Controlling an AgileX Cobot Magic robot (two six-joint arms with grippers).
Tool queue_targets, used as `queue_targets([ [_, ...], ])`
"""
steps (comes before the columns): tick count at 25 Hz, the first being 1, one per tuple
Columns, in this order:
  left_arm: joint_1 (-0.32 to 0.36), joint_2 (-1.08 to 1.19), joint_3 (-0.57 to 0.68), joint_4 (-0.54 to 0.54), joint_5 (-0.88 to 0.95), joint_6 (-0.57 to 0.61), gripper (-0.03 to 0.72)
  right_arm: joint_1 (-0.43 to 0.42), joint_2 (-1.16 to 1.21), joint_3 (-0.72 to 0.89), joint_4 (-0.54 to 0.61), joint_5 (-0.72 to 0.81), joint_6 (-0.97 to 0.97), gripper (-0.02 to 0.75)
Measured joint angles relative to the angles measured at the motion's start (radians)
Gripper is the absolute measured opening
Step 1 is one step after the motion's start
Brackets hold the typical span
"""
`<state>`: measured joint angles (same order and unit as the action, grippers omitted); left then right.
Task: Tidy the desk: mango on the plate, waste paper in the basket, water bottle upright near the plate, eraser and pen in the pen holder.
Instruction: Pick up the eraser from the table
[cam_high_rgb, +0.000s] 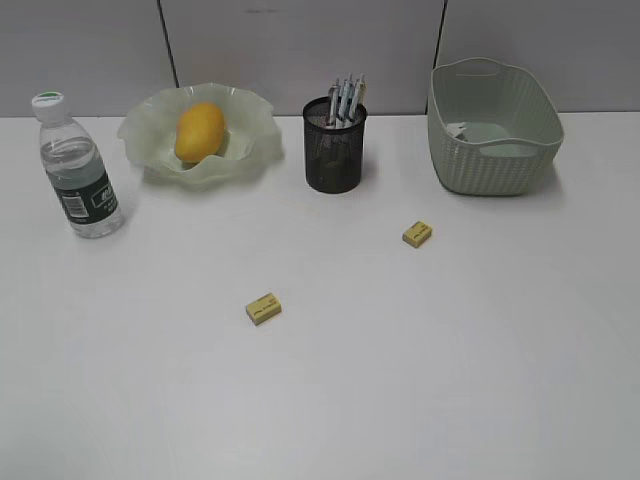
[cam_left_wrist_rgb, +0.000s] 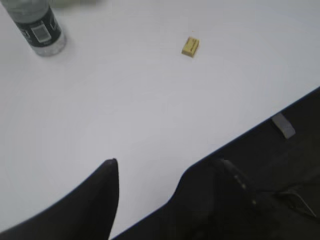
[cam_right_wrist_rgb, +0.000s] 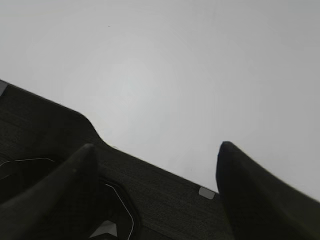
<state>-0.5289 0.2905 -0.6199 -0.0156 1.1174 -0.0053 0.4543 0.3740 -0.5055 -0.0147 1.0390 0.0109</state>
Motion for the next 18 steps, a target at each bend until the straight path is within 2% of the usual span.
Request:
queue_targets([
  [6,0.000,-0.153,0.026,-0.002,0.028,-0.003,0.454,0.000,0.000,0.000,0.000,0.000,0.000,0.582],
  [18,0.000,-0.167,0.060,-0.002,0.028,-0.003,0.452,0.000,0.000,0.000,0.000,0.000,0.000,0.582],
])
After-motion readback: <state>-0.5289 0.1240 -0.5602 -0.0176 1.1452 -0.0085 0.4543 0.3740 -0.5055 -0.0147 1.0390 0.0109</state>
